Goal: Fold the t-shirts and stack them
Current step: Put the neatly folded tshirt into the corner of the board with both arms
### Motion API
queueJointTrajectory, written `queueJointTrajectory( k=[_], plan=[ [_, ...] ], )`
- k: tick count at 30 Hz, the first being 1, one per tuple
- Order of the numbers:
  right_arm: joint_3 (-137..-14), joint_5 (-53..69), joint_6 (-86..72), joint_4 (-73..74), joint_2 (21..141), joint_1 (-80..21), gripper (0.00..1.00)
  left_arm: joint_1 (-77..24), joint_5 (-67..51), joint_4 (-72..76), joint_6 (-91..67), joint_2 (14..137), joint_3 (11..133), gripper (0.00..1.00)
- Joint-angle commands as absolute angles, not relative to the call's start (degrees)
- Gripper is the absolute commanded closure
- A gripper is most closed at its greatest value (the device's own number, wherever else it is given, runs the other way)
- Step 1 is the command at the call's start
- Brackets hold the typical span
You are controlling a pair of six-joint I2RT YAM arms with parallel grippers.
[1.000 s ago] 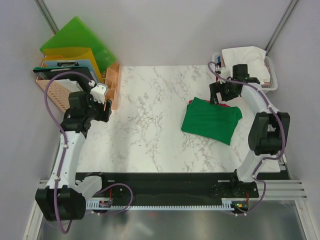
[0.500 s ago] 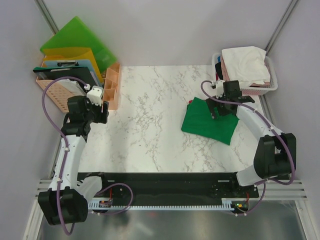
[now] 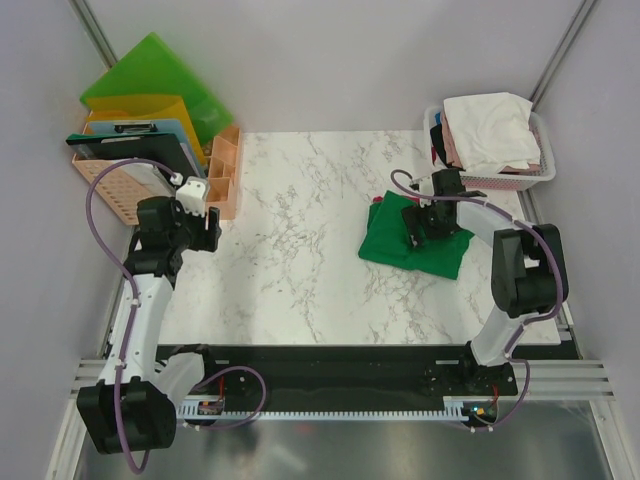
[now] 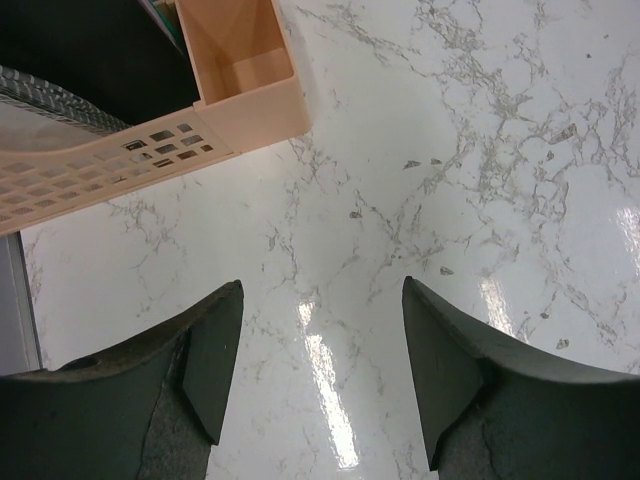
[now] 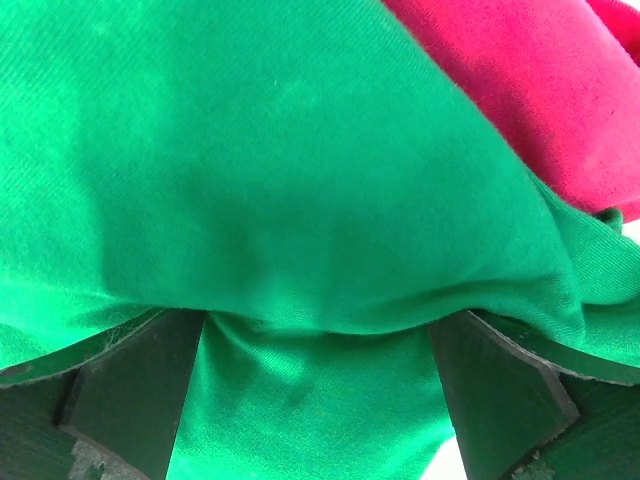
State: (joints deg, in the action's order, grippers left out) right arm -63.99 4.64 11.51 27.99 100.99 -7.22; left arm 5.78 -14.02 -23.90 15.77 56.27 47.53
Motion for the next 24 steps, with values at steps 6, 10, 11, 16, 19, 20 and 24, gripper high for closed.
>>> queueJointTrajectory(
  k=[6, 10, 11, 16, 19, 20, 24],
  plan=[
    [-62.66, 7.92, 9.93, 28.83, 105.82, -7.12, 0.02, 6.15, -14.59, -23.47, 17.49, 53.61, 46.84, 0.28],
    [-65.03, 10.01, 8.44, 29.97, 107.84, -2.56, 0.02, 6.15, -15.12, -23.73, 17.40, 53.96, 47.02, 0.28],
    [-65.30, 9.85, 8.44, 30.06, 108.36, -1.50, 0.02, 6.15, -15.03, -23.90, 17.32, 53.96, 46.93, 0.28],
    [-65.65, 5.54, 9.84, 28.22, 108.28, 4.65, 0.02, 6.15, -14.94, -23.99, 17.93, 53.53, 46.06, 0.28],
    [-67.23, 4.92, 11.50, 28.30, 108.89, 8.25, 0.02, 6.15, -15.29, -23.99, 17.84, 53.61, 45.79, 0.28],
    [-67.76, 4.57, 11.95, 28.47, 109.07, 9.04, 0.02, 6.07, -15.47, -23.99, 17.58, 53.61, 45.79, 0.28],
    [-68.73, 2.81, 13.27, 29.18, 108.63, 13.44, 0.02, 6.07, -16.00, -23.99, 17.40, 53.79, 45.88, 0.28]
  ],
)
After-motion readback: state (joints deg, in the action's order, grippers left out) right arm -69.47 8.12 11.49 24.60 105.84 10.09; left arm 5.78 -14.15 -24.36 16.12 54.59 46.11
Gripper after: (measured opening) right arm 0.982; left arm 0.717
